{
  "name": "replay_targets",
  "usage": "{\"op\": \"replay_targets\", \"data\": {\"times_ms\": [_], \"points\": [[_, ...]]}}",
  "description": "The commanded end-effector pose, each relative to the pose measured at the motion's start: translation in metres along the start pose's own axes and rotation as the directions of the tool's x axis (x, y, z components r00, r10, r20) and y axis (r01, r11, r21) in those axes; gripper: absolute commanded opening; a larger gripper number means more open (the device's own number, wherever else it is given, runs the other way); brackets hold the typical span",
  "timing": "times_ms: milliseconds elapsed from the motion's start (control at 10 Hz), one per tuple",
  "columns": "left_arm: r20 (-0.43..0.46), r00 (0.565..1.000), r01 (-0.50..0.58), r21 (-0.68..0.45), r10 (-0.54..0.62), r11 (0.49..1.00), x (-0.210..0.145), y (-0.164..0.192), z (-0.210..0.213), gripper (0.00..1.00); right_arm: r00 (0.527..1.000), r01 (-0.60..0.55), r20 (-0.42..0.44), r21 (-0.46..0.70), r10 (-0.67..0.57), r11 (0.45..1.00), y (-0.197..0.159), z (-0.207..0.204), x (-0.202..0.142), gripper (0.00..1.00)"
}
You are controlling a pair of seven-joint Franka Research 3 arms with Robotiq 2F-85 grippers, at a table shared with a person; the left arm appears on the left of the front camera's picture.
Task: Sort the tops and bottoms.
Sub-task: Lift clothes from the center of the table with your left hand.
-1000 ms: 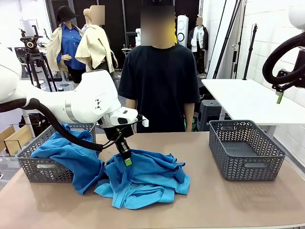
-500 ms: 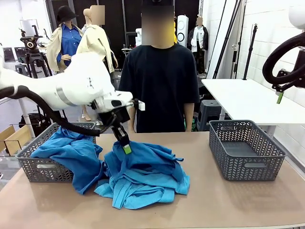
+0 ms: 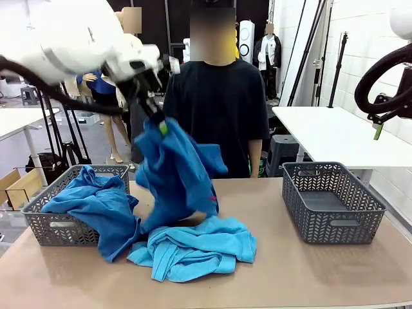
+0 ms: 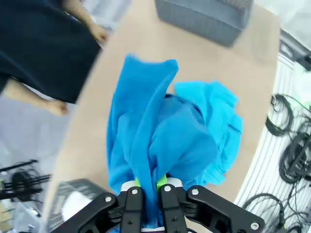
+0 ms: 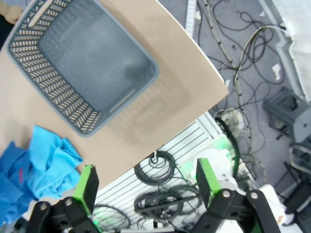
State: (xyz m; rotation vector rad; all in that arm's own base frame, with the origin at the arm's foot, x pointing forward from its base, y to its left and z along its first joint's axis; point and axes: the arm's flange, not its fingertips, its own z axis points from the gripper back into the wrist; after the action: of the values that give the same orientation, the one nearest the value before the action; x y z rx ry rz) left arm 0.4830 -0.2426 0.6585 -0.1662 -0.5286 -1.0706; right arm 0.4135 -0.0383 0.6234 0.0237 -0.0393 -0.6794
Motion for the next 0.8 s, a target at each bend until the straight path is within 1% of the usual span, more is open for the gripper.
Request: {"op": "replay_targets", "data": {"times_ms": [0,200,400,600,700], "points": [[0.054,0.998,0.019,0.081,-0.023,0.997,0.041,0.002,0.042,0.0,1.0,-0.005,-0.005,-0.001,0.005,1.0,-0.001,0.001,0.0,1.0],[0.099,0.994,0.03,0.157,-0.046,0.987,0.076,-0.008,0.098,0.0,1.0,-0.005,-0.005,-0.001,0.005,1.0,-0.001,0.001,0.0,1.0],[0.144,0.987,0.036,0.221,-0.069,0.974,0.098,-0.024,0.141,0.0,1.0,-0.005,-0.005,-0.001,0.005,1.0,-0.001,0.001,0.0,1.0],[0.185,0.978,0.053,0.206,-0.092,0.977,0.108,-0.043,0.17,0.0,1.0,-0.005,-0.005,-0.001,0.005,1.0,-0.001,0.001,0.0,1.0],[0.175,0.98,0.064,0.195,-0.099,0.979,0.106,-0.045,0.176,0.0,1.0,-0.005,-0.005,-0.001,0.005,1.0,-0.001,0.001,0.0,1.0]]}}
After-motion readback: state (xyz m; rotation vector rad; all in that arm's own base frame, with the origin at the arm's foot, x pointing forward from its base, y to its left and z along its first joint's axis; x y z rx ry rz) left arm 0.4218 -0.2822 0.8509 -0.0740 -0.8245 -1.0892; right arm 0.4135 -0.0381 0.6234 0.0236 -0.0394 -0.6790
